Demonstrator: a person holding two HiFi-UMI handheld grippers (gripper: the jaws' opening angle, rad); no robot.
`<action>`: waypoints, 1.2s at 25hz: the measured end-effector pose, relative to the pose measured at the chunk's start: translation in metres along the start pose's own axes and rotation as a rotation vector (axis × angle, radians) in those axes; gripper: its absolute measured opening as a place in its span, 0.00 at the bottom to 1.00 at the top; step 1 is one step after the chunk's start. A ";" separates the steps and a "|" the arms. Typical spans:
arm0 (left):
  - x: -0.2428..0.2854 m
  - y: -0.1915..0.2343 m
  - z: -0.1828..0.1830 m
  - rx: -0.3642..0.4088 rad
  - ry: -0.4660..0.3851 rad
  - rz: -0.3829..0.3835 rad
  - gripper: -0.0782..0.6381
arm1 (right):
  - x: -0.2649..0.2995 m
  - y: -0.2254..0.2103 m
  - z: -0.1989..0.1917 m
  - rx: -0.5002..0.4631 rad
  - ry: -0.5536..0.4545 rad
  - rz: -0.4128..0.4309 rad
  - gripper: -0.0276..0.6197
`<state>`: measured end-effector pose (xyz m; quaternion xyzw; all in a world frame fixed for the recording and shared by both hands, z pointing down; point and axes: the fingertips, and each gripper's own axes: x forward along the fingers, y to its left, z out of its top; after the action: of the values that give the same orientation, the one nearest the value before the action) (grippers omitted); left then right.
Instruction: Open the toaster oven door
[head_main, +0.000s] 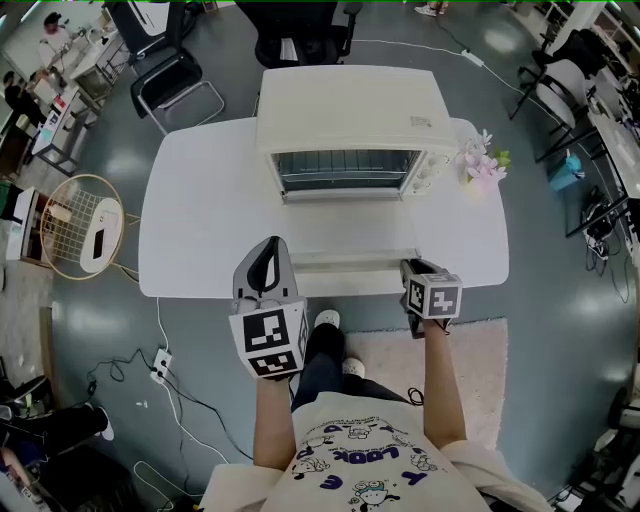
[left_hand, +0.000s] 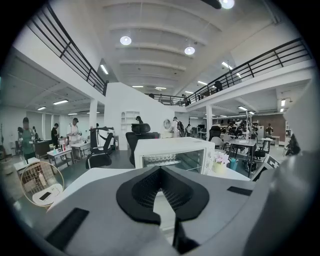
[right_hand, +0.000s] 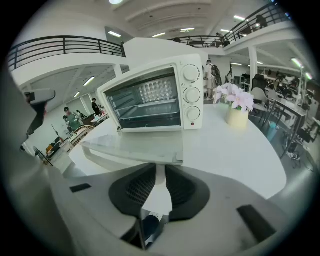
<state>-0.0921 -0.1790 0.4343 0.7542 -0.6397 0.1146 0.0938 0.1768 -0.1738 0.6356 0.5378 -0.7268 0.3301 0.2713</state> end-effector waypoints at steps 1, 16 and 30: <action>0.000 0.000 -0.002 -0.001 0.002 0.000 0.11 | 0.002 -0.001 -0.002 -0.003 -0.008 -0.002 0.13; -0.002 -0.008 -0.024 0.002 0.026 -0.011 0.11 | 0.026 -0.007 -0.036 -0.027 -0.052 -0.018 0.13; 0.001 -0.004 -0.044 -0.007 0.048 0.009 0.11 | 0.054 -0.016 -0.066 -0.019 -0.009 -0.052 0.13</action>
<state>-0.0900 -0.1671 0.4764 0.7480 -0.6411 0.1307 0.1112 0.1801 -0.1584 0.7205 0.5555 -0.7168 0.3137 0.2815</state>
